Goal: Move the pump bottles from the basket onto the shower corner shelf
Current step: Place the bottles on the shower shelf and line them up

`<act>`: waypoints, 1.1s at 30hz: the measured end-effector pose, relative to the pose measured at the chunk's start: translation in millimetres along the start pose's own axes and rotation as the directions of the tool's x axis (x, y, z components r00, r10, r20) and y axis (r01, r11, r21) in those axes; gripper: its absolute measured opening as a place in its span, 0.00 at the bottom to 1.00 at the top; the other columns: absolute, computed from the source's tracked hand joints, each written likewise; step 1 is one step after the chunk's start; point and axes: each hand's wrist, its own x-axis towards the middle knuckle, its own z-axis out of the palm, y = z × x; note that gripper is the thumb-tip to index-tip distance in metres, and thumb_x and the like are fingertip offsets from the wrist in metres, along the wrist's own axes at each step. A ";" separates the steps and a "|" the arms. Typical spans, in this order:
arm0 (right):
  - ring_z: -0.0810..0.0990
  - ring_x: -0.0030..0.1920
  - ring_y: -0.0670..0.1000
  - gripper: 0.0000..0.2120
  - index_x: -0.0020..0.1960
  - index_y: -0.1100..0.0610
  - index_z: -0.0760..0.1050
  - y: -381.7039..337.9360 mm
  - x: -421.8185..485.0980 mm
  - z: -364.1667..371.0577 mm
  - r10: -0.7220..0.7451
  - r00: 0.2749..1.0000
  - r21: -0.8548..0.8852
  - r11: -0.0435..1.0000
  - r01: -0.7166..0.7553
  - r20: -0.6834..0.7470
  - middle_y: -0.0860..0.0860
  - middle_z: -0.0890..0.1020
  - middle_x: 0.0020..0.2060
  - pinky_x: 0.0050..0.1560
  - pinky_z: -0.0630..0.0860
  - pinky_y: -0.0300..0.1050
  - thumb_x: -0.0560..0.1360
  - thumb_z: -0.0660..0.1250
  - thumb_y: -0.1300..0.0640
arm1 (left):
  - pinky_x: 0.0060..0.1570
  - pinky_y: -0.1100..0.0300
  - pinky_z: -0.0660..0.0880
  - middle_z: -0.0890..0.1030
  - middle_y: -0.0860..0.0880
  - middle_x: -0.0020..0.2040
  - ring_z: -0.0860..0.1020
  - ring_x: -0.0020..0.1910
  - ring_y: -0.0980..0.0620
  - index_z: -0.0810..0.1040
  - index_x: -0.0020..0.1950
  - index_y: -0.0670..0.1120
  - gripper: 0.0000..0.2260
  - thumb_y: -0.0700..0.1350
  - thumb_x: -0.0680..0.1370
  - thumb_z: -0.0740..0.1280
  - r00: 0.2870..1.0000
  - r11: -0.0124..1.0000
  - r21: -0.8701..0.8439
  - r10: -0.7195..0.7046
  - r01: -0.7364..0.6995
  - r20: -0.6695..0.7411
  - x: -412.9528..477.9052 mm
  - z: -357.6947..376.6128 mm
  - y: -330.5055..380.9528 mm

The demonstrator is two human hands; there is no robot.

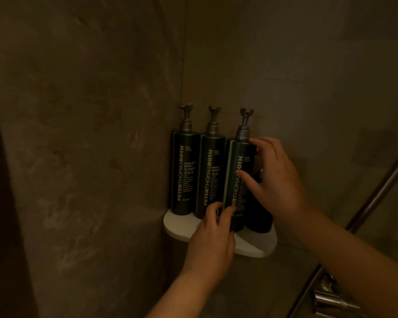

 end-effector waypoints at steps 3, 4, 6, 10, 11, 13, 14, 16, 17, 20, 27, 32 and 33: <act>0.73 0.59 0.49 0.30 0.68 0.54 0.63 1.3 1.1 3.8 0.017 1.000 0.016 1.000 -0.017 -0.003 0.48 0.67 0.63 0.55 0.75 0.43 0.70 0.66 0.46 | 0.52 0.59 0.75 0.54 0.51 0.73 0.72 0.60 0.51 0.57 0.72 0.53 0.22 0.48 0.79 0.58 0.999 1.000 0.007 -0.022 0.021 0.044 1.0 1.3 -0.1; 0.74 0.59 0.49 0.30 0.68 0.54 0.63 2.0 1.4 4.9 0.019 1.000 0.019 1.000 -0.019 -0.004 0.48 0.67 0.63 0.56 0.74 0.43 0.70 0.66 0.46 | 0.52 0.59 0.74 0.53 0.52 0.74 0.72 0.60 0.52 0.57 0.72 0.53 0.22 0.48 0.80 0.58 0.998 1.000 0.011 -0.027 0.026 0.053 1.3 1.5 -0.4; 0.75 0.59 0.49 0.30 0.68 0.55 0.63 3.7 2.6 6.4 0.019 1.000 0.021 1.000 -0.019 -0.003 0.49 0.68 0.63 0.56 0.74 0.43 0.70 0.67 0.46 | 0.53 0.60 0.74 0.51 0.52 0.75 0.72 0.60 0.52 0.56 0.73 0.52 0.22 0.49 0.80 0.57 0.997 0.999 0.020 -0.027 0.026 0.067 1.7 2.0 -0.2; 0.75 0.57 0.50 0.30 0.68 0.55 0.64 7.6 6.3 8.1 0.031 0.999 0.043 0.999 -0.032 0.018 0.51 0.69 0.63 0.55 0.76 0.49 0.69 0.69 0.48 | 0.57 0.59 0.71 0.48 0.50 0.77 0.71 0.63 0.51 0.54 0.75 0.51 0.24 0.49 0.80 0.56 0.995 0.999 0.042 -0.031 0.027 0.092 2.9 4.1 3.1; 0.75 0.57 0.50 0.30 0.68 0.55 0.64 8.7 7.2 8.7 0.033 0.999 0.047 0.998 -0.034 0.020 0.50 0.70 0.63 0.55 0.76 0.50 0.69 0.70 0.49 | 0.57 0.60 0.71 0.47 0.50 0.77 0.70 0.64 0.51 0.54 0.75 0.51 0.24 0.49 0.80 0.56 0.995 0.998 0.049 -0.035 0.030 0.093 3.4 4.9 4.1; 0.75 0.56 0.49 0.30 0.67 0.54 0.65 10.3 9.0 10.1 0.036 0.999 0.046 0.998 -0.037 0.020 0.49 0.70 0.61 0.54 0.76 0.48 0.69 0.72 0.51 | 0.58 0.60 0.70 0.45 0.51 0.77 0.70 0.64 0.51 0.53 0.76 0.51 0.25 0.50 0.80 0.56 0.995 0.998 0.052 -0.042 0.037 0.091 4.7 6.2 6.0; 0.75 0.56 0.48 0.30 0.67 0.53 0.65 10.9 9.7 10.8 0.038 0.999 0.045 0.998 -0.039 0.019 0.49 0.70 0.61 0.54 0.75 0.47 0.69 0.72 0.51 | 0.59 0.60 0.69 0.45 0.51 0.77 0.70 0.64 0.51 0.53 0.75 0.50 0.25 0.50 0.80 0.56 0.995 0.998 0.051 -0.046 0.042 0.088 5.5 6.8 6.9; 0.76 0.54 0.49 0.30 0.66 0.53 0.65 12.2 10.8 11.6 0.039 0.999 0.049 0.998 -0.039 0.016 0.49 0.71 0.59 0.53 0.75 0.47 0.68 0.73 0.51 | 0.59 0.60 0.69 0.44 0.52 0.77 0.70 0.64 0.52 0.54 0.75 0.50 0.24 0.51 0.80 0.57 0.995 0.997 0.059 -0.053 0.048 0.081 6.4 7.7 8.7; 0.76 0.54 0.49 0.30 0.66 0.54 0.66 13.0 11.0 11.8 0.037 0.999 0.052 0.998 -0.038 0.015 0.49 0.71 0.59 0.52 0.76 0.47 0.68 0.73 0.51 | 0.58 0.60 0.69 0.44 0.52 0.77 0.70 0.63 0.52 0.55 0.75 0.50 0.24 0.51 0.80 0.56 0.996 0.996 0.069 -0.054 0.048 0.078 6.6 8.4 9.3; 0.76 0.52 0.49 0.30 0.65 0.54 0.66 15.2 11.6 11.0 0.033 0.999 0.051 0.998 -0.033 0.010 0.49 0.72 0.57 0.50 0.75 0.47 0.67 0.74 0.50 | 0.59 0.62 0.68 0.44 0.53 0.77 0.70 0.64 0.53 0.54 0.75 0.50 0.24 0.51 0.80 0.56 0.996 0.996 0.082 -0.052 0.046 0.068 5.9 10.0 10.6; 0.74 0.52 0.48 0.29 0.63 0.55 0.68 18.4 16.6 9.3 0.029 0.999 0.081 0.996 -0.031 0.030 0.50 0.72 0.54 0.49 0.73 0.45 0.66 0.75 0.50 | 0.61 0.62 0.68 0.42 0.56 0.76 0.66 0.68 0.54 0.48 0.76 0.53 0.29 0.54 0.79 0.57 0.994 0.994 0.047 -0.097 0.094 0.051 5.5 12.2 14.9; 0.74 0.52 0.49 0.29 0.62 0.56 0.69 19.6 18.9 9.9 0.025 0.999 0.109 0.994 -0.029 0.038 0.51 0.72 0.54 0.48 0.72 0.44 0.66 0.75 0.50 | 0.60 0.61 0.69 0.38 0.56 0.77 0.65 0.70 0.53 0.43 0.76 0.54 0.31 0.55 0.79 0.56 0.991 0.991 0.072 -0.114 0.110 0.063 4.8 14.6 19.1; 0.74 0.52 0.49 0.29 0.62 0.56 0.69 19.6 19.6 10.4 0.026 0.999 0.111 0.993 -0.029 0.036 0.51 0.72 0.54 0.48 0.72 0.44 0.66 0.75 0.50 | 0.61 0.61 0.69 0.37 0.55 0.76 0.64 0.70 0.53 0.42 0.76 0.54 0.31 0.56 0.79 0.56 0.991 0.991 0.078 -0.118 0.113 0.066 4.6 15.1 19.1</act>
